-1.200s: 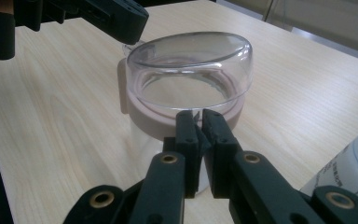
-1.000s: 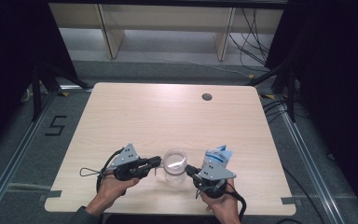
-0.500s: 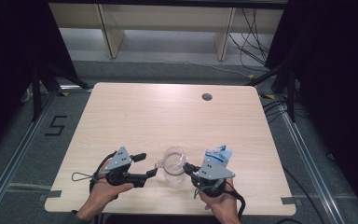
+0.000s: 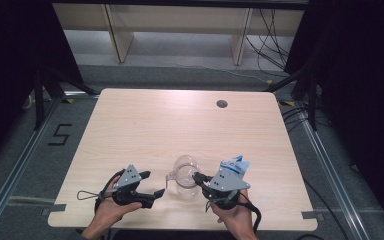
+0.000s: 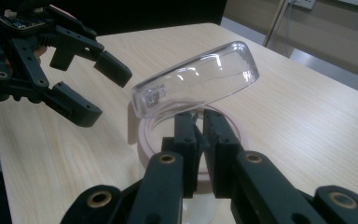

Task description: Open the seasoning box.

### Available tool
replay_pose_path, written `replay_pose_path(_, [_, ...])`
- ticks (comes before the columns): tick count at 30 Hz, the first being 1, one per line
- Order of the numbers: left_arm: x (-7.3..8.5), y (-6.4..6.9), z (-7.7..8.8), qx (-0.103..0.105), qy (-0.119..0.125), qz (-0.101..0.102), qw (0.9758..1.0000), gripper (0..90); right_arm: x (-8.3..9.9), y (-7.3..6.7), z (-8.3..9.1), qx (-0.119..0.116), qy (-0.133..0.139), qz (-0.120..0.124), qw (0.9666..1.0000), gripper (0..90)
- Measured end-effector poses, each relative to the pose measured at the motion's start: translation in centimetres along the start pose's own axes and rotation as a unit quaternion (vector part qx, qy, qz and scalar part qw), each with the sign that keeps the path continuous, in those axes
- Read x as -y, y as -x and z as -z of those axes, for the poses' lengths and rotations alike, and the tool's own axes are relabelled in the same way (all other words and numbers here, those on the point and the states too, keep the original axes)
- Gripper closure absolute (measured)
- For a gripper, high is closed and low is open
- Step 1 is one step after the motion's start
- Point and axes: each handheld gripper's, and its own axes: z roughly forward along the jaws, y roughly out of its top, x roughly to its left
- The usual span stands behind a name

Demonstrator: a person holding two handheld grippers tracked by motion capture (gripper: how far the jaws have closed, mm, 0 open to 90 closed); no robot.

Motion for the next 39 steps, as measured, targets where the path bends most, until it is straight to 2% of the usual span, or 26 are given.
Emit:
replay_pose_path(2, [0.2, 0.1, 0.0, -0.006, -0.002, 0.006, 1.0000, 17.7, -0.2, 0.0, -0.1, -0.002, 0.002, 0.002, 1.0000, 84.3])
replay_pose_path(4, [0.3, 0.0, -0.1, -0.003, -0.005, -0.001, 1.0000, 17.7, -0.3, -0.2, -0.1, -0.002, 0.001, -0.003, 1.0000, 84.1])
replay_pose_path(6, [0.5, 0.1, -0.3, -0.005, -0.010, -0.002, 0.9999, 17.7, -0.5, -0.2, -0.3, -0.002, 0.009, 0.004, 1.0000, 83.8])
replay_pose_path(8, [0.6, 0.1, -0.4, -0.007, -0.015, -0.004, 0.9998, 17.7, -0.7, -0.3, -0.3, -0.005, 0.006, 0.006, 1.0000, 83.7])
replay_pose_path(10, [0.6, -0.1, -0.3, -0.002, -0.014, -0.001, 0.9999, 18.0, -0.9, -0.4, -0.4, -0.004, 0.011, 0.006, 0.9999, 83.6])
replay_pose_path(11, [0.6, 0.0, -0.2, -0.008, -0.013, 0.001, 0.9999, 18.5, -1.0, -0.4, -0.3, -0.006, 0.009, 0.012, 0.9999, 83.5])
replay_pose_path(12, [0.6, -0.1, -0.2, -0.007, -0.010, -0.001, 0.9999, 18.9, -1.0, -0.5, -0.4, -0.007, 0.009, 0.009, 0.9999, 83.4])
replay_pose_path(13, [0.7, 0.0, -0.2, -0.009, -0.007, 0.007, 0.9999, 18.9, -1.1, -0.5, -0.4, -0.005, 0.011, 0.005, 0.9999, 83.4])
replay_pose_path(15, [0.7, -0.1, -0.2, -0.011, -0.009, 0.004, 0.9999, 19.1, -1.2, -0.7, -0.4, -0.011, 0.008, 0.001, 0.9999, 83.3])
replay_pose_path(16, [0.7, -0.1, -0.2, -0.009, -0.010, 0.004, 0.9999, 19.2, -1.3, -0.6, -0.6, -0.010, 0.012, 0.011, 0.9998, 83.1])
replay_pose_path(19, [0.9, -0.2, -0.4, -0.002, -0.009, 0.007, 0.9999, 19.3, -1.5, -0.7, -0.6, -0.012, 0.011, 0.012, 0.9998, 82.8])
replay_pose_path(23, [0.9, -0.2, -0.4, -0.005, -0.013, 0.009, 0.9999, 19.5, -1.7, -0.8, -0.9, -0.014, 0.013, 0.015, 0.9997, 82.5])
replay_pose_path(26, [1.0, -0.2, -0.4, -0.005, -0.014, 0.010, 0.9998, 19.6, -1.8, -0.9, -1.1, -0.010, 0.019, 0.028, 0.9994, 82.2])
replay_pose_path(27, [1.0, -0.1, -0.4, -0.008, -0.013, 0.014, 0.9998, 19.9, -1.8, -1.1, -1.1, -0.013, 0.017, 0.016, 0.9996, 82.1])
replay_pose_path(29, [1.0, -0.1, -0.3, -0.009, -0.011, 0.017, 0.9998, 20.1, -1.9, -1.2, -1.1, -0.018, 0.012, 0.015, 0.9997, 81.9])
replay_pose_path(30, [1.0, -0.1, -0.3, -0.010, -0.012, 0.017, 0.9997, 20.0, -1.9, -1.2, -1.3, -0.014, 0.019, 0.019, 0.9995, 81.9])
replay_pose_path(34, [1.0, -0.3, -0.3, -0.015, -0.012, 0.017, 0.9997, 20.2, -2.2, -1.5, -1.4, -0.026, 0.020, 0.017, 0.9993, 81.6])
replay_pose_path(35, [1.0, -0.3, -0.2, -0.016, -0.011, 0.018, 0.9997, 20.2, -2.3, -1.5, -1.3, -0.022, 0.016, 0.022, 0.9994, 81.5])
replay_pose_path(36, [1.0, -0.3, -0.3, -0.016, -0.008, 0.023, 0.9996, 20.2, -2.3, -1.4, -1.5, -0.019, 0.024, 0.034, 0.9990, 81.4])
replay_pose_path(38, [1.0, -0.4, -0.2, -0.014, -0.008, 0.025, 0.9996, 20.2, -2.4, -1.6, -1.5, -0.026, 0.017, 0.020, 0.9993, 81.4])
replay_pose_path(39, [1.0, -0.4, -0.2, -0.014, -0.008, 0.025, 0.9996, 20.3, -2.4, -1.6, -1.5, -0.027, 0.019, 0.023, 0.9992, 81.3])
